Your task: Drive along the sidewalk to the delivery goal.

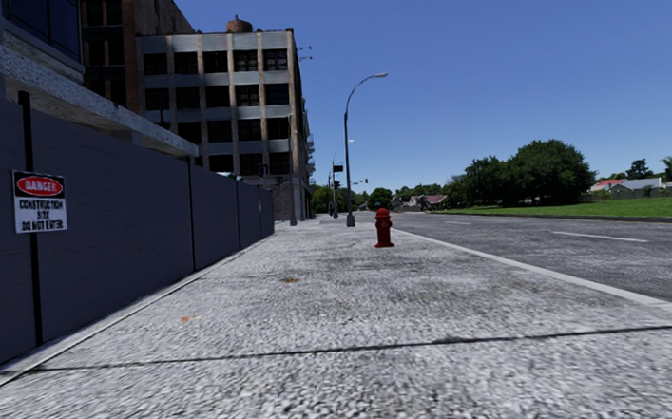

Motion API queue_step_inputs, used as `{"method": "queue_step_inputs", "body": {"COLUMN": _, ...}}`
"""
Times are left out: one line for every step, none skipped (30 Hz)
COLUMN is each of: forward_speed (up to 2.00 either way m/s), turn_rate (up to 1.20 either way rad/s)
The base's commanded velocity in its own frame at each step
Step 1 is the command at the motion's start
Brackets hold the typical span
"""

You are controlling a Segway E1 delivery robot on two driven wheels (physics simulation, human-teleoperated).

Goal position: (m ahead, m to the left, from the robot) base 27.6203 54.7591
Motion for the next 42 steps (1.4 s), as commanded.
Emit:
{"method": "queue_step_inputs", "body": {"forward_speed": 2.0, "turn_rate": 0.0}}
{"method": "queue_step_inputs", "body": {"forward_speed": 2.0, "turn_rate": 0.0}}
{"method": "queue_step_inputs", "body": {"forward_speed": 2.0, "turn_rate": 0.0}}
{"method": "queue_step_inputs", "body": {"forward_speed": 2.0, "turn_rate": 0.0}}
{"method": "queue_step_inputs", "body": {"forward_speed": 2.0, "turn_rate": 0.0}}
{"method": "queue_step_inputs", "body": {"forward_speed": 2.0, "turn_rate": 0.0}}
{"method": "queue_step_inputs", "body": {"forward_speed": 2.0, "turn_rate": 0.0}}
{"method": "queue_step_inputs", "body": {"forward_speed": 2.0, "turn_rate": 0.0}}
{"method": "queue_step_inputs", "body": {"forward_speed": 2.0, "turn_rate": 0.0}}
{"method": "queue_step_inputs", "body": {"forward_speed": 2.0, "turn_rate": 0.0}}
{"method": "queue_step_inputs", "body": {"forward_speed": 2.0, "turn_rate": 0.0}}
{"method": "queue_step_inputs", "body": {"forward_speed": 2.0, "turn_rate": 0.0}}
{"method": "queue_step_inputs", "body": {"forward_speed": 2.0, "turn_rate": 0.0}}
{"method": "queue_step_inputs", "body": {"forward_speed": 2.0, "turn_rate": 0.0}}
{"method": "queue_step_inputs", "body": {"forward_speed": 2.0, "turn_rate": 0.0}}
{"method": "queue_step_inputs", "body": {"forward_speed": 2.0, "turn_rate": 0.0}}
{"method": "queue_step_inputs", "body": {"forward_speed": 2.0, "turn_rate": 0.0}}
{"method": "queue_step_inputs", "body": {"forward_speed": 2.0, "turn_rate": 0.0}}
{"method": "queue_step_inputs", "body": {"forward_speed": 2.0, "turn_rate": 0.0}}
{"method": "queue_step_inputs", "body": {"forward_speed": 2.0, "turn_rate": 0.0}}
{"method": "queue_step_inputs", "body": {"forward_speed": 2.0, "turn_rate": 0.0}}
{"method": "queue_step_inputs", "body": {"forward_speed": 2.0, "turn_rate": 0.0}}
{"method": "queue_step_inputs", "body": {"forward_speed": 2.0, "turn_rate": 0.0}}
{"method": "queue_step_inputs", "body": {"forward_speed": 2.0, "turn_rate": 0.0}}
{"method": "queue_step_inputs", "body": {"forward_speed": 2.0, "turn_rate": 0.0}}
{"method": "queue_step_inputs", "body": {"forward_speed": 2.0, "turn_rate": 0.0}}
{"method": "queue_step_inputs", "body": {"forward_speed": 2.0, "turn_rate": 0.0}}
{"method": "queue_step_inputs", "body": {"forward_speed": 2.0, "turn_rate": 0.0}}
{"method": "queue_step_inputs", "body": {"forward_speed": 2.0, "turn_rate": 0.0}}
{"method": "queue_step_inputs", "body": {"forward_speed": 2.0, "turn_rate": 0.0}}
{"method": "queue_step_inputs", "body": {"forward_speed": 2.0, "turn_rate": 0.0}}
{"method": "queue_step_inputs", "body": {"forward_speed": 2.0, "turn_rate": 0.0}}
{"method": "queue_step_inputs", "body": {"forward_speed": 2.0, "turn_rate": 0.0}}
{"method": "queue_step_inputs", "body": {"forward_speed": 2.0, "turn_rate": 0.0}}
{"method": "queue_step_inputs", "body": {"forward_speed": 2.0, "turn_rate": 0.0}}
{"method": "queue_step_inputs", "body": {"forward_speed": 2.0, "turn_rate": 0.0}}
{"method": "queue_step_inputs", "body": {"forward_speed": 2.0, "turn_rate": 0.0}}
{"method": "queue_step_inputs", "body": {"forward_speed": 2.0, "turn_rate": 0.0}}
{"method": "queue_step_inputs", "body": {"forward_speed": 2.0, "turn_rate": 0.0}}
{"method": "queue_step_inputs", "body": {"forward_speed": 2.0, "turn_rate": 0.0}}
{"method": "queue_step_inputs", "body": {"forward_speed": 2.0, "turn_rate": 0.0}}
{"method": "queue_step_inputs", "body": {"forward_speed": 2.0, "turn_rate": 0.0}}
